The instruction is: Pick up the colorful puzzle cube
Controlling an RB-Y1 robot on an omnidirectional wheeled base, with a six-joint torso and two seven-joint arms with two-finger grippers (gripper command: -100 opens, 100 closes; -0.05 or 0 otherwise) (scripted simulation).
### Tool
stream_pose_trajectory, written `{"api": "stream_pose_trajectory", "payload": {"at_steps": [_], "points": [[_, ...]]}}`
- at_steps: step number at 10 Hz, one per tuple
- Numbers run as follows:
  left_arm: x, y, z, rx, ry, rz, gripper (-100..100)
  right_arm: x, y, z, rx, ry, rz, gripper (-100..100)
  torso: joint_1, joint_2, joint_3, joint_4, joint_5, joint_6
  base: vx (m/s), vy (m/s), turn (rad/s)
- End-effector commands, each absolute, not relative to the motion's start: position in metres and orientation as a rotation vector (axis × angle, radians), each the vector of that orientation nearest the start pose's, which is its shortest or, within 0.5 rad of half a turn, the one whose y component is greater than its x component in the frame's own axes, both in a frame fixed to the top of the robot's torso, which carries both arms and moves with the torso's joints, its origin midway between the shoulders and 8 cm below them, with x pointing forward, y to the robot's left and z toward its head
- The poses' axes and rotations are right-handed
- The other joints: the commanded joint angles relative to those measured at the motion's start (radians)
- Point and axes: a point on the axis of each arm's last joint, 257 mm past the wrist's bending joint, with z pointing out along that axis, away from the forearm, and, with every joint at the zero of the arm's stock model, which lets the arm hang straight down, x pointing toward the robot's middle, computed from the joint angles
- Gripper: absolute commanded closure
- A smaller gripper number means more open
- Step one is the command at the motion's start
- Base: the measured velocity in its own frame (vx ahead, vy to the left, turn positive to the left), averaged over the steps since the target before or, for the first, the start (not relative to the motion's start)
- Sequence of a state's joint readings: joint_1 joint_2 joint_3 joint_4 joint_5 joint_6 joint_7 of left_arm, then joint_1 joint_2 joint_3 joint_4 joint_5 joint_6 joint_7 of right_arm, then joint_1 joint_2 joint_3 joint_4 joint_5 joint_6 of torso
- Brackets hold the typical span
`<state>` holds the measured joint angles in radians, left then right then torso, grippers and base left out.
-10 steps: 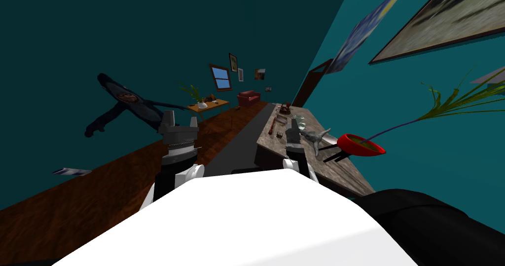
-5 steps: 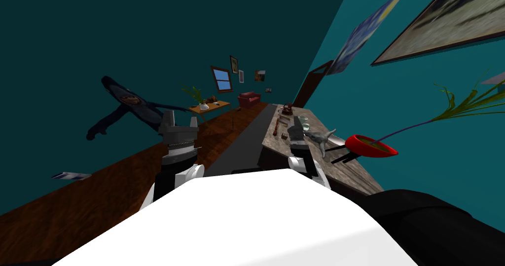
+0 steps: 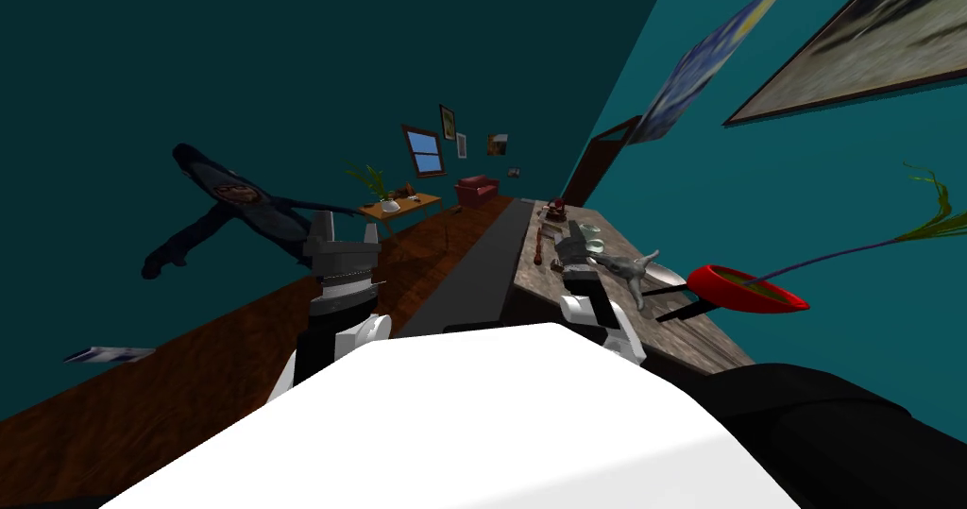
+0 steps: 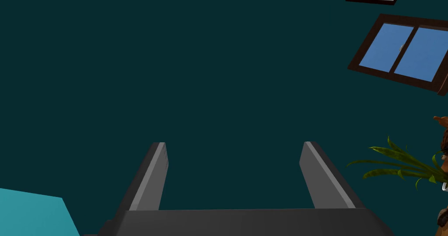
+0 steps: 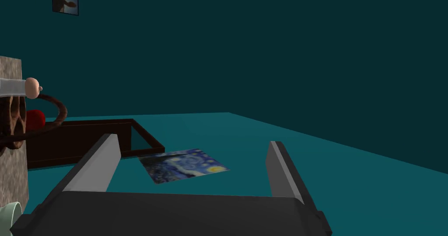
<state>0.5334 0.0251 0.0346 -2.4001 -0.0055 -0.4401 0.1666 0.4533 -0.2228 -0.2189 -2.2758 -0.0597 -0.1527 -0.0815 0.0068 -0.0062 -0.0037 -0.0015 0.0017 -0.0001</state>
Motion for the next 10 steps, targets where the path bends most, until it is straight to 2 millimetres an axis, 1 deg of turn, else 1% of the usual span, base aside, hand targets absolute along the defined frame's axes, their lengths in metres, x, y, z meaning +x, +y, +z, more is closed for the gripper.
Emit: {"api": "stream_pose_trajectory", "payload": {"at_steps": [1, 2, 3, 4, 5, 6, 7, 8, 9, 10], "points": [[0.326, 0.285, 0.056, -0.667, 0.572, -1.417, 0, 0.389, -0.372, -0.017, 0.852, 0.884, 1.117, -100, 0.0, 0.0, 0.0, 0.0, 0.0, 0.0, 0.12, 0.101, -0.053], [0.326, 0.285, 0.056, -0.667, 0.572, -1.417, 0, 0.392, -0.383, -0.019, 0.892, 0.879, 1.13, -100, 0.0, -0.002, -0.001, 0.0, 0.0, 0.0, 0.162, 0.184, -0.08], [0.326, 0.285, 0.056, -0.668, 0.572, -1.417, 0, 0.395, -0.385, -0.025, 0.921, 0.891, 1.123, -100, 0.004, -0.004, -0.002, -0.001, 0.001, 0.0, 0.114, 0.15, -0.056], [0.326, 0.285, 0.056, -0.667, 0.572, -1.417, 0, 0.397, -0.397, -0.028, 0.971, 0.882, 1.14, -100, 0.003, -0.002, -0.002, -0.001, 0.001, 0.0, 0.133, 0.128, -0.076], [0.326, 0.285, 0.056, -0.667, 0.572, -1.417, 0, 0.399, -0.399, -0.034, 0.991, 0.893, 1.13, -100, 0.002, -0.003, -0.002, -0.001, 0.0, 0.0, 0.106, 0.09, -0.042], [0.326, 0.285, 0.056, -0.667, 0.572, -1.417, 0, 0.401, -0.412, -0.038, 1.045, 0.881, 1.148, -100, -0.001, -0.002, -0.001, -0.001, 0.0, 0.0, 0.128, 0.093, -0.081], [0.326, 0.285, 0.056, -0.667, 0.573, -1.417, 0, 0.402, -0.414, -0.043, 1.066, 0.892, 1.137, -100, -0.001, -0.003, -0.002, -0.001, 0.0, 0.0, 0.129, 0.075, -0.051], [0.326, 0.285, 0.056, -0.667, 0.573, -1.417, 0, 0.404, -0.426, -0.046, 1.115, 0.873, 1.159, -100, -0.003, -0.003, -0.002, -0.001, -0.001, 0.0, 0.15, 0.074, -0.102], [0.326, 0.285, 0.056, -0.667, 0.573, -1.417, 0, 0.405, -0.428, -0.052, 1.139, 0.884, 1.146, -100, -0.003, -0.004, -0.002, -0.001, -0.001, 0.0, 0.126, 0.075, -0.057], [0.326, 0.285, 0.056, -0.667, 0.573, -1.417, 0, 0.405, -0.429, -0.055, 1.151, 0.89, 1.139, -100, -0.003, -0.003, -0.002, -0.001, -0.001, 0.0, 0.053, 0.029, 0.002]]}}
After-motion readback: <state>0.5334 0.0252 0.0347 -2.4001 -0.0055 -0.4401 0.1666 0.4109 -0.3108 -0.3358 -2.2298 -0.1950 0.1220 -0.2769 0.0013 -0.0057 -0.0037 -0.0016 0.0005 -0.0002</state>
